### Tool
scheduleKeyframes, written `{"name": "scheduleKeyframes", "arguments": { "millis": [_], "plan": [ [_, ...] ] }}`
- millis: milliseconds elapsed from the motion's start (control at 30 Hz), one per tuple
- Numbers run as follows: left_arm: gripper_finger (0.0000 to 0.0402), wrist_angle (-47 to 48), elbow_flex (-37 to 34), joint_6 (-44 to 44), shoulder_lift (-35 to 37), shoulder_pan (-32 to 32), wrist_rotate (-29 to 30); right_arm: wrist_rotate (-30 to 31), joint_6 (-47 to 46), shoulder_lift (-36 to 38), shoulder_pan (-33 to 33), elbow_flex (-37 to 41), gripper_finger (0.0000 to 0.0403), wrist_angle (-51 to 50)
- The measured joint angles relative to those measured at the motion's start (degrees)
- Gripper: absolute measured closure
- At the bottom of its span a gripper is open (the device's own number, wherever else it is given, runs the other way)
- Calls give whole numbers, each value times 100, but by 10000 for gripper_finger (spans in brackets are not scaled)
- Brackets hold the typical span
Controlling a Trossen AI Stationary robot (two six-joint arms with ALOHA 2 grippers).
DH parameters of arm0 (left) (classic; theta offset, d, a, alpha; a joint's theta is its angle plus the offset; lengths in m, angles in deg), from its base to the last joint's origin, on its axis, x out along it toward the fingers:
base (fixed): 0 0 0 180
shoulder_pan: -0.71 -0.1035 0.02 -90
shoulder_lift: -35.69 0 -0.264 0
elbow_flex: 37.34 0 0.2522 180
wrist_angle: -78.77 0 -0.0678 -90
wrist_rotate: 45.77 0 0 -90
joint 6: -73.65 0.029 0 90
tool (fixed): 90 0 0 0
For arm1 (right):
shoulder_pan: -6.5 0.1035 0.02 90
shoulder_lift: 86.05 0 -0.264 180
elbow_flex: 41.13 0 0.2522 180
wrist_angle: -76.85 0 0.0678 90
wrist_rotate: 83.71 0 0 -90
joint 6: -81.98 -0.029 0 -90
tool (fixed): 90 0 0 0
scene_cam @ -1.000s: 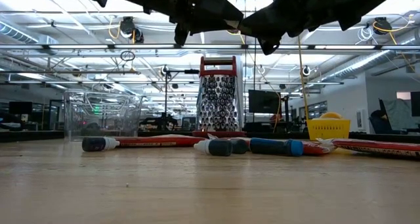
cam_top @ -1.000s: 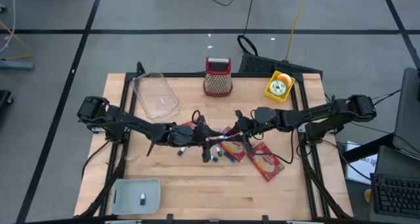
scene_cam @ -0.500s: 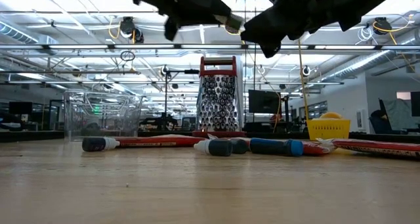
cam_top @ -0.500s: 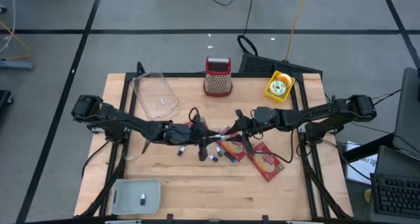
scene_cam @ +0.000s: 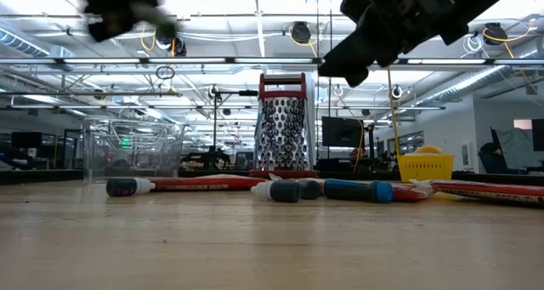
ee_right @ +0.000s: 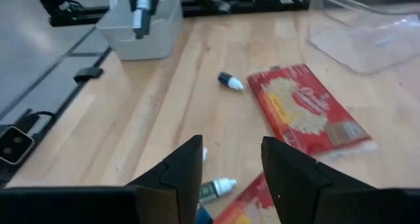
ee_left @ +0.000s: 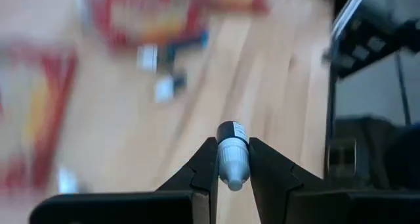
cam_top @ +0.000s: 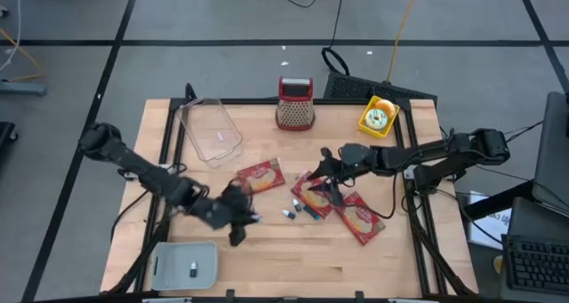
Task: Pick & Place Food Item
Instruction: Put the top green food coloring bottle into the gray bin
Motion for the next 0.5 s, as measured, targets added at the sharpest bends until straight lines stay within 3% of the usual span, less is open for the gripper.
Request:
{"name": "scheduleKeyframes", "arguments": {
  "millis": [500],
  "plan": [
    [339, 1651, -4, -5685, -9, 2648, -380, 20, -42, 0, -452, 535, 259, -12]
  ]
}}
